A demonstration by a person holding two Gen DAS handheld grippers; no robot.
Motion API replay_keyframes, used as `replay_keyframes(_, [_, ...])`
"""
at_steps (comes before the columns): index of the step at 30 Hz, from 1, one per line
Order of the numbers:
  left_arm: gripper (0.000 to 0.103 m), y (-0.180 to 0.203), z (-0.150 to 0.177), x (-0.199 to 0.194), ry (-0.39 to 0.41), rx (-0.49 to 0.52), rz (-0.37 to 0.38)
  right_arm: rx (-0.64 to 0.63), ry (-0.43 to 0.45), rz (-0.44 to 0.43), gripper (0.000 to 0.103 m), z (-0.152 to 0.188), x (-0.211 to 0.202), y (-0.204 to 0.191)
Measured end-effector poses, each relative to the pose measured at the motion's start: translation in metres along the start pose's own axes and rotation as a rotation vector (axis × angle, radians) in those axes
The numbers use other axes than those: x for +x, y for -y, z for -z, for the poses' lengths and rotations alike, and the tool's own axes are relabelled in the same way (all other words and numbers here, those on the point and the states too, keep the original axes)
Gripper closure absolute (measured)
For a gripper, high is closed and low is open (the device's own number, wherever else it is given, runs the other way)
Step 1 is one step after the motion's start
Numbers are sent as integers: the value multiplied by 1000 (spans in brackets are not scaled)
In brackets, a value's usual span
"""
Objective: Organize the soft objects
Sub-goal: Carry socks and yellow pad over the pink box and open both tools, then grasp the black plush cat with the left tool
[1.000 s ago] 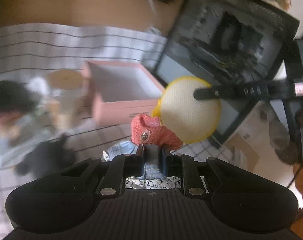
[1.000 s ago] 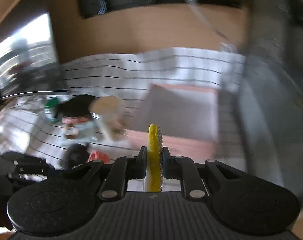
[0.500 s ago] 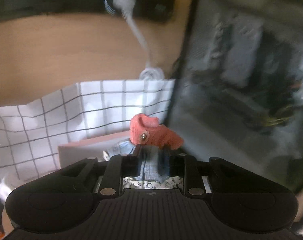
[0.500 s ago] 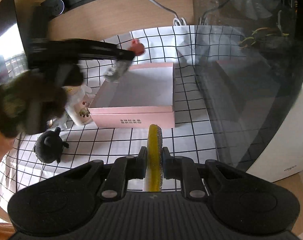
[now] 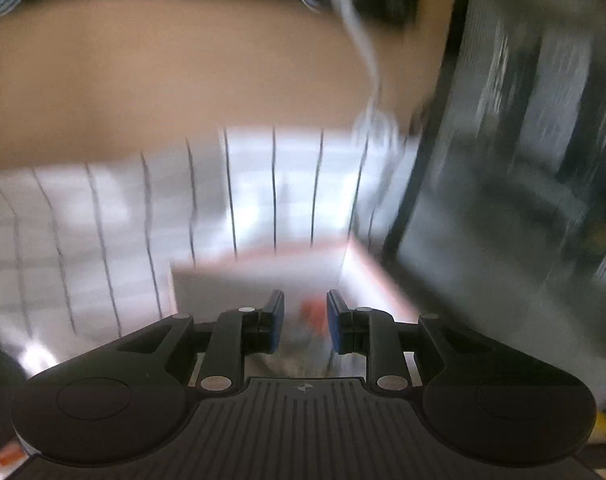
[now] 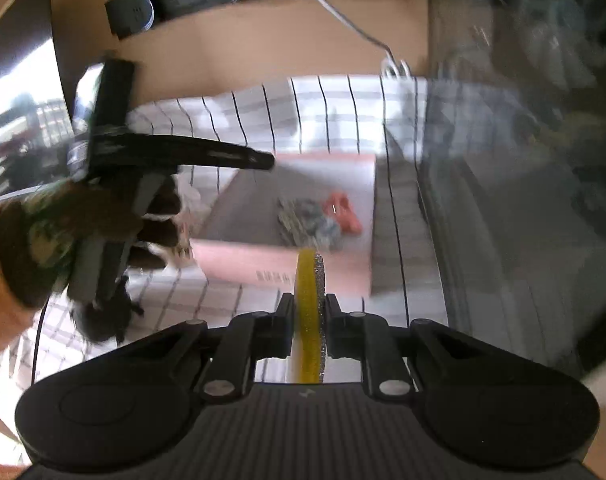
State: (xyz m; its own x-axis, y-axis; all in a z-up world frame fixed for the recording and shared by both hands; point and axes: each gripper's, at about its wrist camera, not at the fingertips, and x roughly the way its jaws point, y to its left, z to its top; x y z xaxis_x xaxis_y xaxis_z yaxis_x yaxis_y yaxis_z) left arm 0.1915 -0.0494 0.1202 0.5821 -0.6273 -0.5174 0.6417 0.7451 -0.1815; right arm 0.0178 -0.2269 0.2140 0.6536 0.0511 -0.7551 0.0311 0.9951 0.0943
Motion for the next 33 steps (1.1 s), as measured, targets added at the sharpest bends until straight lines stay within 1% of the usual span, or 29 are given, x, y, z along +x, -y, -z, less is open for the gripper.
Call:
replay_keyframes(1, [77, -1, -3, -15, 37, -15, -5, -6, 21, -6, 88, -9, 2, -1])
replay_keyframes(3, [77, -4, -7, -37, 58, -46, -18, -10, 70, -21, 88, -28, 6, -3])
replay_keyframes(5, [77, -5, -4, -59, 72, -63, -28, 5, 115, -45, 88, -51, 15, -3])
replay_keyframes(7, [77, -9, 4, -81, 79, -71, -55, 47, 163, -84, 88, -78, 27, -1])
replay_keyframes(9, [77, -16, 9, -95, 72, -95, -100, 126, 213, -153, 87, -101, 41, 7])
replay_keyframes(10, [77, -24, 17, -107, 64, -118, -126, 171, 229, -177, 80, -110, 50, 13])
replay_keyframes(11, [77, -30, 23, -116, 56, -141, -149, 208, 228, -174, 74, -117, 62, 18])
replay_keyframes(12, [77, -37, 31, -126, 46, -167, -176, 234, 214, -142, 58, -122, 75, 22])
replay_keyframes(13, [77, -45, 38, -133, 35, -190, -204, 253, 196, -95, 47, -123, 87, 24])
replay_keyframes(15, [77, -57, 54, -149, 9, -222, -259, 265, 154, -33, 47, -117, 106, 26])
replay_keyframes(17, [77, -67, 73, -165, -12, -256, -300, 252, 107, -29, 47, -104, 118, 23])
replay_keyframes(19, [77, -79, 93, -179, -38, -307, -328, 195, 67, -29, 47, -87, 125, 11])
replay_keyframes(21, [77, -88, 111, -186, -54, -357, -348, 115, 49, -17, 46, -72, 124, -5])
replay_keyframes(23, [77, -97, 125, -193, -61, -409, -371, 40, 36, -27, 41, -57, 119, -22])
replay_keyframes(25, [77, -105, 137, -196, -67, -463, -393, -12, 19, -67, 31, -44, 113, -36])
replay_keyframes(27, [77, -108, 144, -201, -67, -494, -399, -85, 10, -118, 28, -32, 106, -54])
replay_keyframes(28, [77, -108, 146, -204, -68, -505, -397, -124, 13, -127, 26, -27, 103, -64])
replay_keyframes(30, [77, -105, 147, -207, -63, -513, -369, -188, 14, -132, 24, -19, 102, -81])
replay_keyframes(33, [77, -97, 141, -203, -50, -523, -309, -190, -34, -178, 24, -7, 106, -96])
